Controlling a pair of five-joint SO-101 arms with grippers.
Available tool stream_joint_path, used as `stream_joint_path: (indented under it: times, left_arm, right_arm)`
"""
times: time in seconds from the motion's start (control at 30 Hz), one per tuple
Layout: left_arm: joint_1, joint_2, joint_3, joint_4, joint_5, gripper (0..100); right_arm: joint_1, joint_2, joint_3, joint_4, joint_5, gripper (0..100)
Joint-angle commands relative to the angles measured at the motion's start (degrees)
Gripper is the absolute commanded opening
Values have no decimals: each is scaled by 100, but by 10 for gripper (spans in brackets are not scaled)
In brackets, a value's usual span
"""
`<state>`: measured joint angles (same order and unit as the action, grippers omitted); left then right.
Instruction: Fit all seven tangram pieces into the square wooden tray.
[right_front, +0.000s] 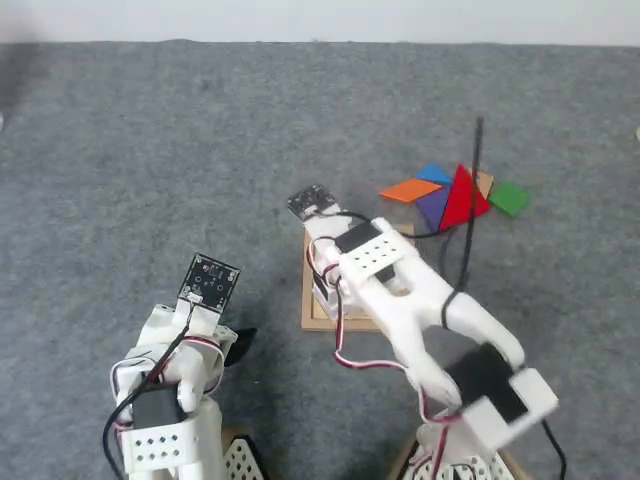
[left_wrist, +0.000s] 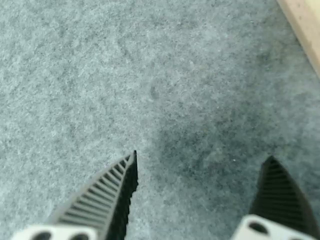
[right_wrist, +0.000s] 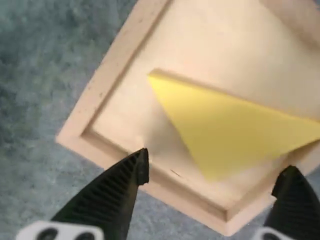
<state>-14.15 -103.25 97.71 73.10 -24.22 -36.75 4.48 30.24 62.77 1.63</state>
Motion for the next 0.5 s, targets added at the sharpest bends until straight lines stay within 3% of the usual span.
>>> stream_joint_path:
  times: [0.0, 0.2, 0.47]
  left_arm:
    - [0, -79, -127, 35, -53, 368]
    - [0, -79, -127, 35, -53, 368]
    - [0, -79, -127, 35, -53, 368]
  right_arm:
    - [-13, 400, -343, -48, -88, 380]
    - [4, 1077, -1160, 4, -97, 380]
    - [479, 1622, -1996, -4, -826, 379]
